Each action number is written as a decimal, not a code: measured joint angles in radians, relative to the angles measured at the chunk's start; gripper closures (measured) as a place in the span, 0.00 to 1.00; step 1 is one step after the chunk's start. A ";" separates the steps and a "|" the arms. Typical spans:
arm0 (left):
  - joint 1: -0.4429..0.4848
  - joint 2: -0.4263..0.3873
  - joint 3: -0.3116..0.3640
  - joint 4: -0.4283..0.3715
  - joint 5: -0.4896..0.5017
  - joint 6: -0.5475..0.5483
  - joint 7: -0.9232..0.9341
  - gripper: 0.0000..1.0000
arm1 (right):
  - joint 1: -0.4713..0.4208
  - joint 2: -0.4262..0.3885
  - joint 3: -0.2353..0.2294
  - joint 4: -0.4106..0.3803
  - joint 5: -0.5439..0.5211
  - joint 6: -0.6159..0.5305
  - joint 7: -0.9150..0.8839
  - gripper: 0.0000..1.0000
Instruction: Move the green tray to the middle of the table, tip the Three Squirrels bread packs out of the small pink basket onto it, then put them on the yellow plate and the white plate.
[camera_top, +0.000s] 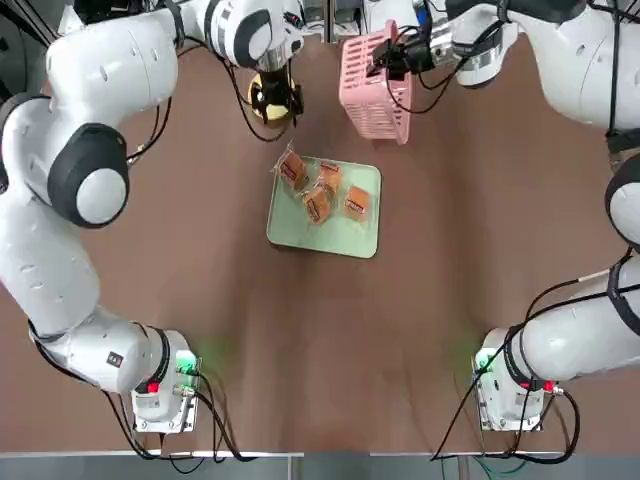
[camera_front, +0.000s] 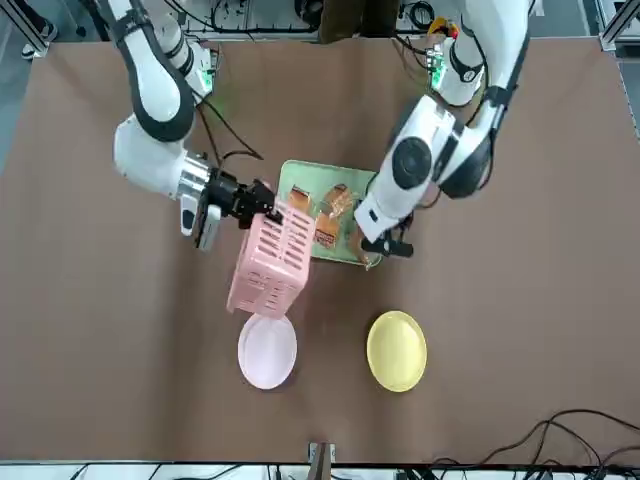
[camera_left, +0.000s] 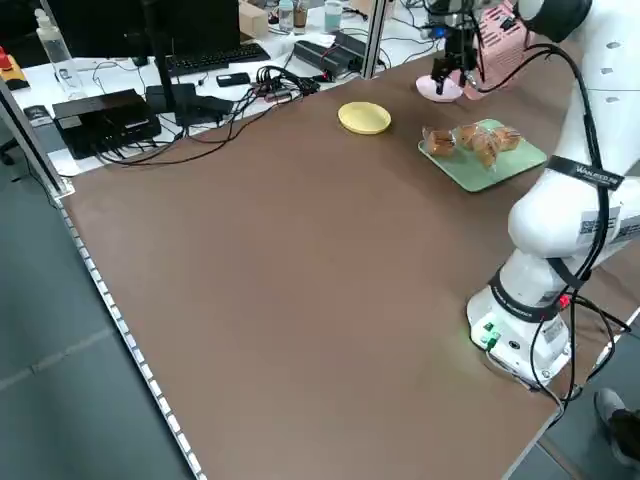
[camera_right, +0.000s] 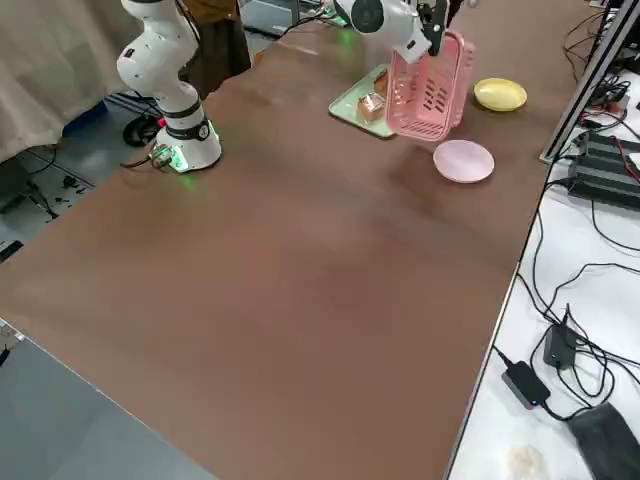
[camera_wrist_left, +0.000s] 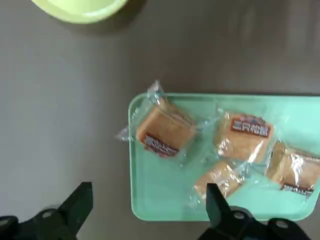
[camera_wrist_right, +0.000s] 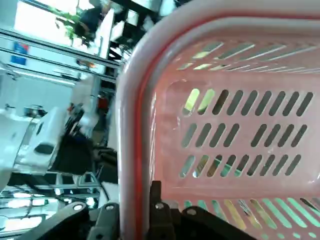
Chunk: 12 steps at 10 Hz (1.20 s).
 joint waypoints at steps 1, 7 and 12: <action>-0.002 -0.039 -0.027 -0.067 0.000 0.027 -0.080 0.00 | -0.001 -0.019 -0.050 0.001 -0.126 -0.064 0.093 0.93; -0.098 -0.032 -0.102 -0.355 0.014 0.437 -0.584 0.00 | 0.039 -0.139 -0.226 -0.011 -0.824 -0.375 0.570 0.93; -0.120 0.040 -0.101 -0.350 0.061 0.452 -0.799 0.00 | 0.046 -0.200 -0.278 -0.198 -1.063 -0.313 0.616 0.93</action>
